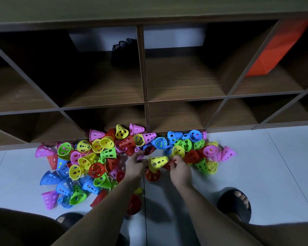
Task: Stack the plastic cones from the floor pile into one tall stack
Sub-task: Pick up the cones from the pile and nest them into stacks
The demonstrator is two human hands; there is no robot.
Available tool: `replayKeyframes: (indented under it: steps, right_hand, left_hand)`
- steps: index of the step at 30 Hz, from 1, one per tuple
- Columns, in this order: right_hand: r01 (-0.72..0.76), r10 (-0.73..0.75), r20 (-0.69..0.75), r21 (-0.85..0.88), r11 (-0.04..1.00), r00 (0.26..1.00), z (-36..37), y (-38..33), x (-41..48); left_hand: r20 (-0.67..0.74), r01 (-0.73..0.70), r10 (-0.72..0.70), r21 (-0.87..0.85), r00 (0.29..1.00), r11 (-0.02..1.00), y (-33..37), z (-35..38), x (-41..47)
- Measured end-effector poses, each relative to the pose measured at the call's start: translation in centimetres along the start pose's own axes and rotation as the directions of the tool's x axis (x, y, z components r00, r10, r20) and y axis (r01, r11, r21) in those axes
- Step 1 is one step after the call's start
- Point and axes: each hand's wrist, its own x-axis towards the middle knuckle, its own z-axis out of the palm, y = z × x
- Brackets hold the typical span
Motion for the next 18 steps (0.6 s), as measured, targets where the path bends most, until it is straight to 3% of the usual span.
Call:
replayKeyframes:
  steps: [3, 6, 8, 10, 12, 15, 17, 18]
  right_hand:
    - [-0.052, 0.062, -0.056, 0.172, 0.984, 0.996, -0.9, -0.5, -0.1]
    - [-0.204, 0.241, -0.065, 0.348, 0.915, 0.968, -2.0, -1.4, 0.1]
    - [-0.344, 0.397, 0.015, 0.532, 0.774, 0.918, -2.1, -1.8, 0.4]
    - [-0.453, 0.512, 0.158, 0.720, 0.525, 0.844, -2.2, -2.1, 0.5]
    - [-0.528, 0.513, 0.313, 0.773, 0.351, 0.800, -2.5, -2.2, 0.3]
    - [-0.618, 0.407, 0.514, 0.765, 0.180, 0.755, -2.6, -2.7, -0.2]
    - [-0.648, 0.359, 0.562, 0.738, 0.189, 0.745, -2.3, -3.0, -0.5]
    - [-0.654, 0.346, 0.566, 0.716, 0.242, 0.748, -2.0, -3.0, -0.7]
  left_hand:
    - [0.008, 0.006, -0.006, -0.016, 1.000, 1.000, -0.3, 0.0, -0.8]
    - [0.008, -0.006, 0.006, 0.027, 1.000, 1.000, -0.8, -0.3, -0.6]
    - [-0.013, -0.006, 0.007, 0.072, 1.000, 0.997, -1.4, -0.6, -0.3]
    - [-0.047, -0.003, 0.009, 0.114, 0.999, 0.993, -2.1, -0.9, 0.1]
    - [-0.065, 0.006, 0.004, 0.162, 0.998, 0.987, -2.8, -1.0, 0.5]
    - [-0.087, 0.010, 0.012, 0.259, 0.996, 0.966, -3.7, -0.9, 0.9]
    - [-0.108, -0.010, 0.052, 0.358, 0.993, 0.934, -4.0, -0.8, 1.0]
    - [-0.115, -0.020, 0.072, 0.403, 0.991, 0.915, -4.1, -0.8, 1.1]
